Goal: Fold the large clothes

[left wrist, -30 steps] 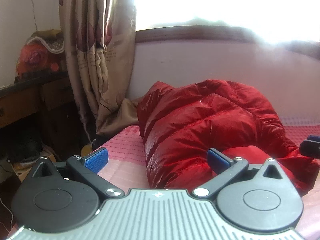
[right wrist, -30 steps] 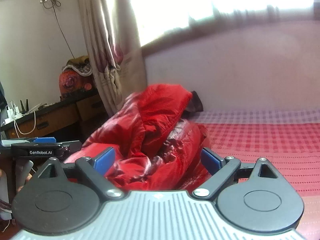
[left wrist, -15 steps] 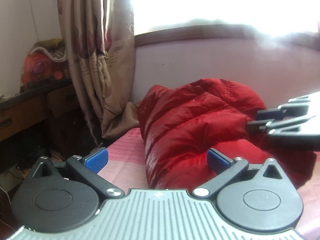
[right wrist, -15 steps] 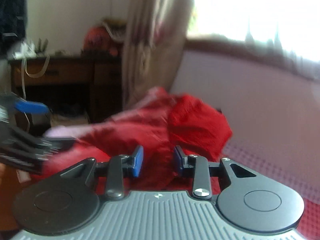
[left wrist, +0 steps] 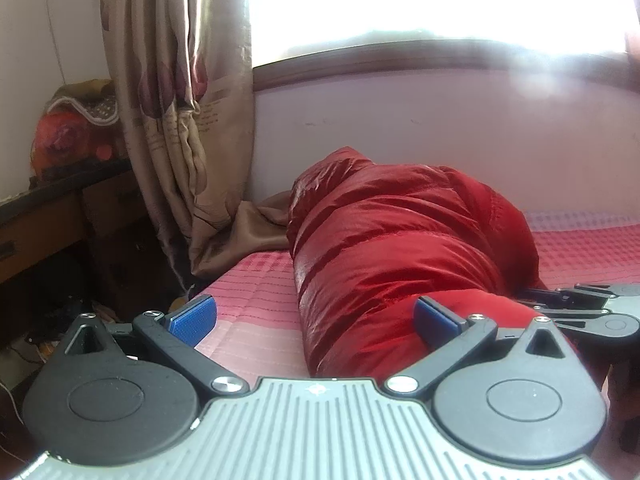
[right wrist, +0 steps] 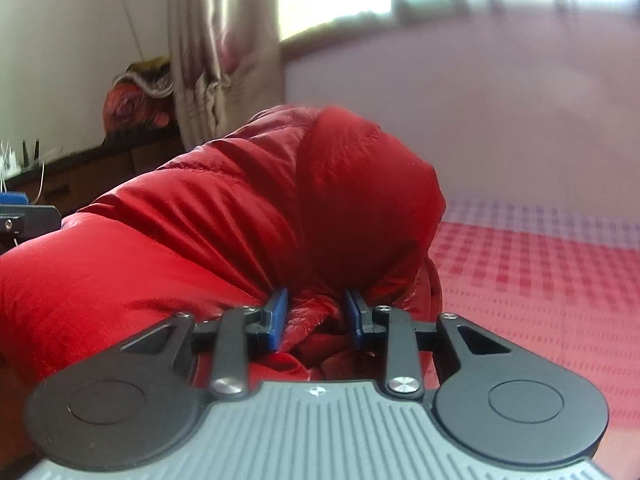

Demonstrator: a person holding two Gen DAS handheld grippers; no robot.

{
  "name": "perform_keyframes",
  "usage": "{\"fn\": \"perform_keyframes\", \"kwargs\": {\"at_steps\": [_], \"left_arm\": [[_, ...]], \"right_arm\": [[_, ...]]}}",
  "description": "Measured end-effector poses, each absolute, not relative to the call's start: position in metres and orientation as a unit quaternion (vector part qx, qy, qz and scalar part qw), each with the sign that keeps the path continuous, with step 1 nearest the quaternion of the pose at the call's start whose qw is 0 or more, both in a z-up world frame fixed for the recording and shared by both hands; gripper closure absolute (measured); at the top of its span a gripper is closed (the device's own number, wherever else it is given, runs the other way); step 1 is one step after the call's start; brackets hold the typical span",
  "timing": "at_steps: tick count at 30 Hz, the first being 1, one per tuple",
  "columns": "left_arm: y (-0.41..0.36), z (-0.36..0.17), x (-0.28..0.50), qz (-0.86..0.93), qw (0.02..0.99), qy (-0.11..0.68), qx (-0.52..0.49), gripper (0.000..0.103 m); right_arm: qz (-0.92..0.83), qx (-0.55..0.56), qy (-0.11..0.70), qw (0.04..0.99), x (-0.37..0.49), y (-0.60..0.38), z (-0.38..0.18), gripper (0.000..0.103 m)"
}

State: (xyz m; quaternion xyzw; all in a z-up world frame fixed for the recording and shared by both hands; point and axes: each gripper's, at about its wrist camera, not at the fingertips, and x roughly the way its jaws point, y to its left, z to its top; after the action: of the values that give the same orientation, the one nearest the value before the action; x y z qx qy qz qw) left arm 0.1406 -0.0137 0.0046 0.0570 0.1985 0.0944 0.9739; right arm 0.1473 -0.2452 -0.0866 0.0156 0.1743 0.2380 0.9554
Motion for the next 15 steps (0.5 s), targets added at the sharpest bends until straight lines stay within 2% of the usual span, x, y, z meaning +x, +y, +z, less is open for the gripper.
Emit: {"fn": "perform_keyframes", "kwargs": {"at_steps": [10, 15], "left_arm": [[-0.017, 0.006, 0.142, 0.114, 0.969, 0.203, 0.084, 0.0], [-0.017, 0.005, 0.142, 0.111, 0.968, 0.203, 0.096, 0.0]], "right_arm": [[0.246, 0.016, 0.189, 0.951, 0.146, -0.239, -0.06, 0.068], [0.25, 0.007, 0.188, 0.95, 0.141, -0.232, -0.049, 0.052]]}}
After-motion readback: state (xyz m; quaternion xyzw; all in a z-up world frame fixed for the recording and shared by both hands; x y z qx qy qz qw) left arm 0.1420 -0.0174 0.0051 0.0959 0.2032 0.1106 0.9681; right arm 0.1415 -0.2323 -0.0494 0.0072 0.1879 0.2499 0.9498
